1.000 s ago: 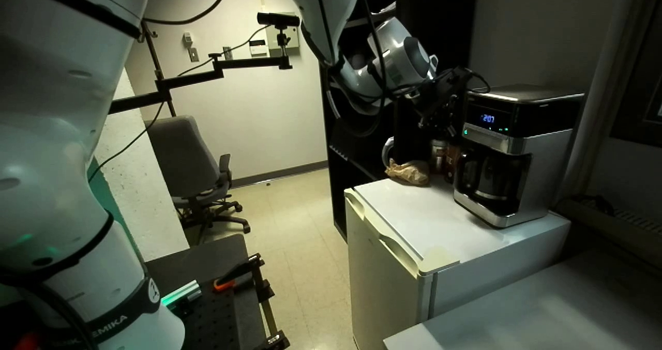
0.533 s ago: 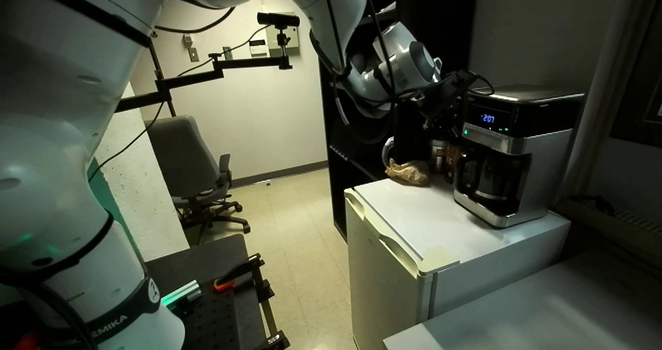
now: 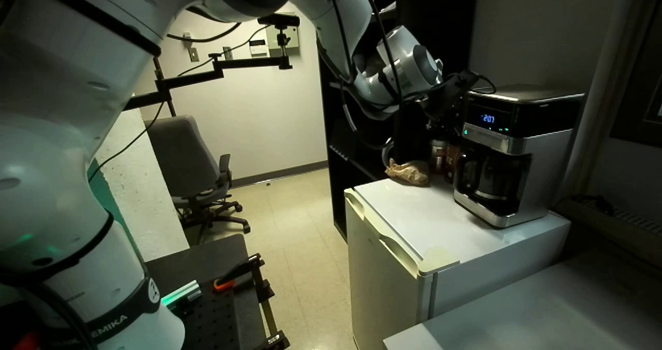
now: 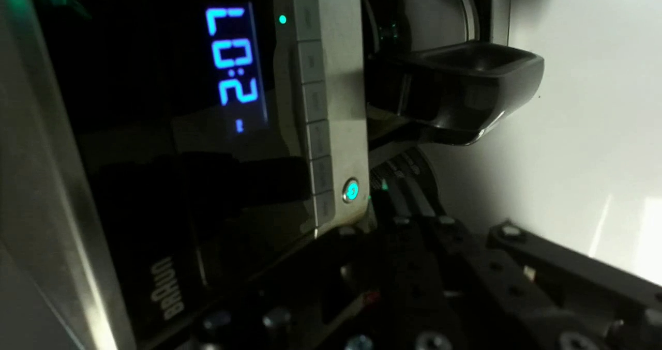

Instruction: Turn off the coffee maker

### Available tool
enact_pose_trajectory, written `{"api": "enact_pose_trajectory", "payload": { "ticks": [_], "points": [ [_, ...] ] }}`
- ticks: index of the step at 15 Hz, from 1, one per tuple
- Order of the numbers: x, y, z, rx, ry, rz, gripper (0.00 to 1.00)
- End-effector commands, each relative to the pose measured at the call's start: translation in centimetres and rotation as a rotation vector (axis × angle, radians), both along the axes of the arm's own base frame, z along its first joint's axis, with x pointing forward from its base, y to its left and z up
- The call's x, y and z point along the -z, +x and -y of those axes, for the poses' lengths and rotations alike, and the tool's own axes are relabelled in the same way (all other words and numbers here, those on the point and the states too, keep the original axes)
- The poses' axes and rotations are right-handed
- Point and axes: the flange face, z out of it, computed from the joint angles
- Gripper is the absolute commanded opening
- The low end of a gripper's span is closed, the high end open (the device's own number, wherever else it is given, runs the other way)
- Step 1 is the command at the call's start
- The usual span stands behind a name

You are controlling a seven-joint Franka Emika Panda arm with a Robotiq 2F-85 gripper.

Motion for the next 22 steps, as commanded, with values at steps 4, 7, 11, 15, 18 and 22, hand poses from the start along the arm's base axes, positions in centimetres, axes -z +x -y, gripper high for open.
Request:
{"api": "enact_pose_trajectory", "payload": {
  "ticks": [4,7,11,15,18,22],
  "points": [
    [0.2,1.7,-0.7,-0.025,-0.022,0.010,0.00],
    [0.3,2.1,-0.7,-0.023,-0.024,0.013,0.00],
    [0.6,2.5,-0.6,-0.023,-0.030,0.015,0.00],
    [1.0,2.8,-0.5,-0.023,-0.040,0.010,0.00],
    [1.2,2.9,-0.5,-0.025,-0.048,0.004,0.00],
    [1.1,3.0,-0.5,-0.031,-0.058,0.008,0.00]
  ]
}}
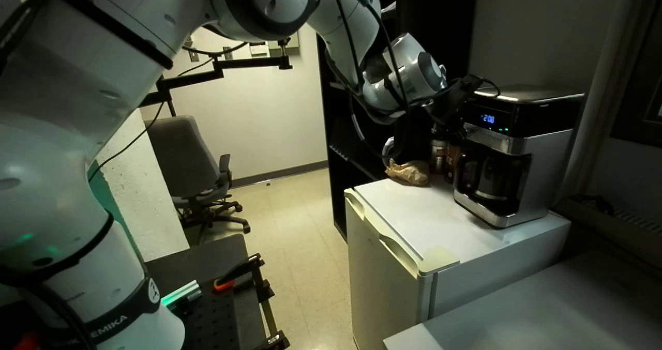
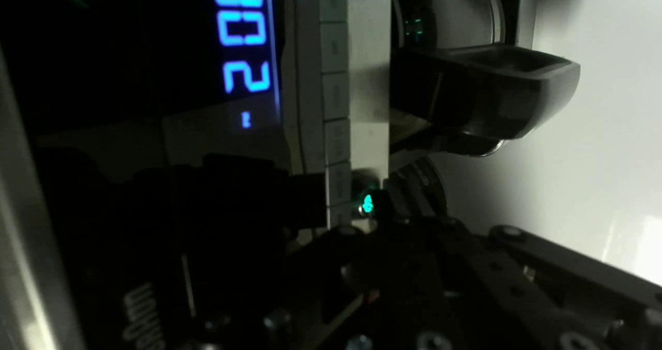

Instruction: Turn off the coffee maker

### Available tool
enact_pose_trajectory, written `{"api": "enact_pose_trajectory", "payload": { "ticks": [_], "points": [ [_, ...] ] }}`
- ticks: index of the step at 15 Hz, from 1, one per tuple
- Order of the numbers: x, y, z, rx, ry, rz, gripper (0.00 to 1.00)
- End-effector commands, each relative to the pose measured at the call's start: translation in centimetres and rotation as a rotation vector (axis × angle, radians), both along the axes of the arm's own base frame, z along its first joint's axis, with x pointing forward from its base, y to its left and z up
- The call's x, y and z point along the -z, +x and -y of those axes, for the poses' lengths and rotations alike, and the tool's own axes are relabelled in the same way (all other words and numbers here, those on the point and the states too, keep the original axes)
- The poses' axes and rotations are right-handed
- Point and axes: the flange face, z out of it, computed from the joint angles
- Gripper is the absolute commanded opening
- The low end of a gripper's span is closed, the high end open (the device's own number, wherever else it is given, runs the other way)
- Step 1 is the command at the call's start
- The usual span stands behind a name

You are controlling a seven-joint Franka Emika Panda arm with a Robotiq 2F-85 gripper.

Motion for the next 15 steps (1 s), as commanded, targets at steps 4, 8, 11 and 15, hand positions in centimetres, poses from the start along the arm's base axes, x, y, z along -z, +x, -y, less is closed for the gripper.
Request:
{"api": "enact_pose_trajectory", "payload": {
  "ticks": [4,8,11,15],
  "points": [
    [-0.75,0.70,-0.18,-0.023,-0.022,0.023,0.00],
    [-1.12,0.42,-0.10,-0.039,-0.033,0.054,0.00],
    [-1.00,0.39,0.02,-0.063,-0.062,0.080,0.00],
    [-0.67,0.24,0.02,-0.077,-0.095,0.091,0.00]
  ]
}}
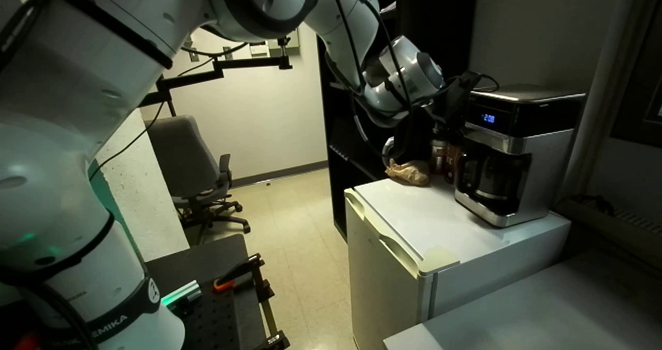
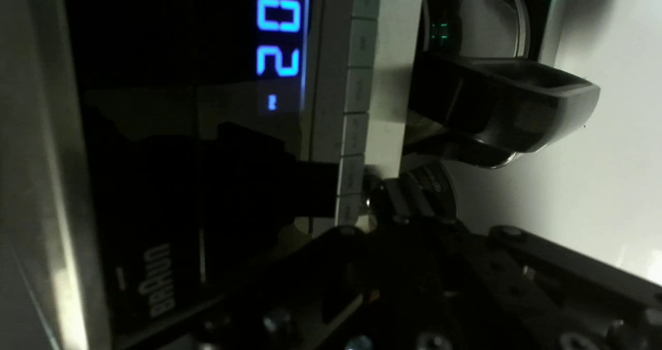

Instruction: Turn off the coffee maker

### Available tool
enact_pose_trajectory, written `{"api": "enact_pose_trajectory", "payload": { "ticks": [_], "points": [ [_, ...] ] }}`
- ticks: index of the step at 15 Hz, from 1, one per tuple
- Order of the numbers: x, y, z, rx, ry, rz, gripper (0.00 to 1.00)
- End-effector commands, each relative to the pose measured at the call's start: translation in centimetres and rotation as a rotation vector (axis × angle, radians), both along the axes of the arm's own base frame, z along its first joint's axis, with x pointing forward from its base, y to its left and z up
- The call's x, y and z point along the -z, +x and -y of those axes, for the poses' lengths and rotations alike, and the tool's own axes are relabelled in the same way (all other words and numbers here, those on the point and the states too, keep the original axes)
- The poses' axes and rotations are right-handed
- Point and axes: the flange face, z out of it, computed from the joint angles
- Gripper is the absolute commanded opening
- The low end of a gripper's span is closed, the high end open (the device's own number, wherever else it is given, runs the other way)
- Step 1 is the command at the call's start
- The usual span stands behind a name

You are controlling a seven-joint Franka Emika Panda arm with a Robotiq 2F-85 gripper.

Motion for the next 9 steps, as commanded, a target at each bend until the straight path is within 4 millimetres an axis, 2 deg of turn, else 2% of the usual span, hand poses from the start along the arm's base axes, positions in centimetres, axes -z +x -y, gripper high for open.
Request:
{"api": "enact_pose_trajectory", "payload": {
  "ticks": [1,5,9],
  "points": [
    [-0.6,0.4,0.3,-0.013,-0.030,0.040,0.00],
    [-0.1,-1.1,0.6,0.028,-0.036,-0.050,0.00],
    [-0.3,-3.4,1.1,0.087,-0.011,-0.147,0.00]
  ]
}}
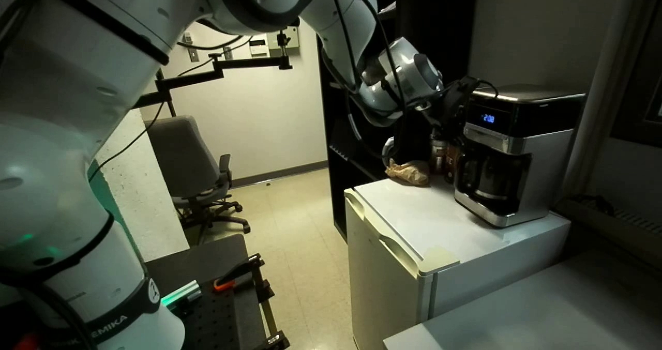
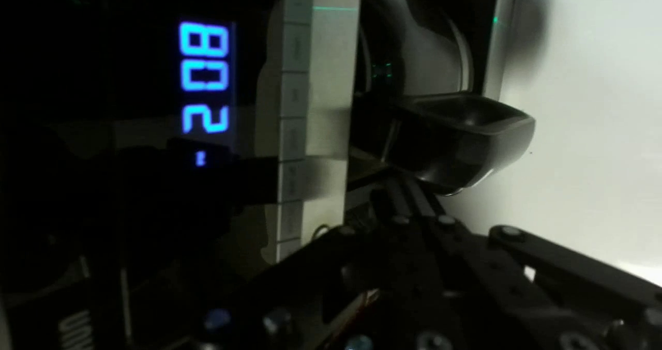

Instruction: Turn off the coffee maker

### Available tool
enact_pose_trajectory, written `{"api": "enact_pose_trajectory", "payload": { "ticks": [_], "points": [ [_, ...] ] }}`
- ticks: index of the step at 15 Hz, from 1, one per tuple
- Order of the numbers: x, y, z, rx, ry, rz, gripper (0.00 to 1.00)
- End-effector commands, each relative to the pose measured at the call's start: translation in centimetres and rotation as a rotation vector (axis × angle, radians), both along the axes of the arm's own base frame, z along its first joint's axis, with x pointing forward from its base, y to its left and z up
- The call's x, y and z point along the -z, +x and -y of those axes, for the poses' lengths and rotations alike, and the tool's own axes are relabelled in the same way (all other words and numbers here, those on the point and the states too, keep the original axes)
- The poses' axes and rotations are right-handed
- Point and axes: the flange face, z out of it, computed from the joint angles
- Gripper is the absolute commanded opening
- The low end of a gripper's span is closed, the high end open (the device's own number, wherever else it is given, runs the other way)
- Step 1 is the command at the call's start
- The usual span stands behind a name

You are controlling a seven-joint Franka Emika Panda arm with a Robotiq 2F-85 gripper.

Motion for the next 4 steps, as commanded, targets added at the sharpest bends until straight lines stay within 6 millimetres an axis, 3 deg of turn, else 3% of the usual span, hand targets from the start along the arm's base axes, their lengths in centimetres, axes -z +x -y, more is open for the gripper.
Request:
{"api": "enact_pose_trajectory", "payload": {
  "ticks": [1,4],
  "points": [
    [-1.4,-3.0,0.3,0.032,0.035,-0.087,0.00],
    [-2.4,-5.0,0.6,0.047,0.086,-0.122,0.00]
  ]
}}
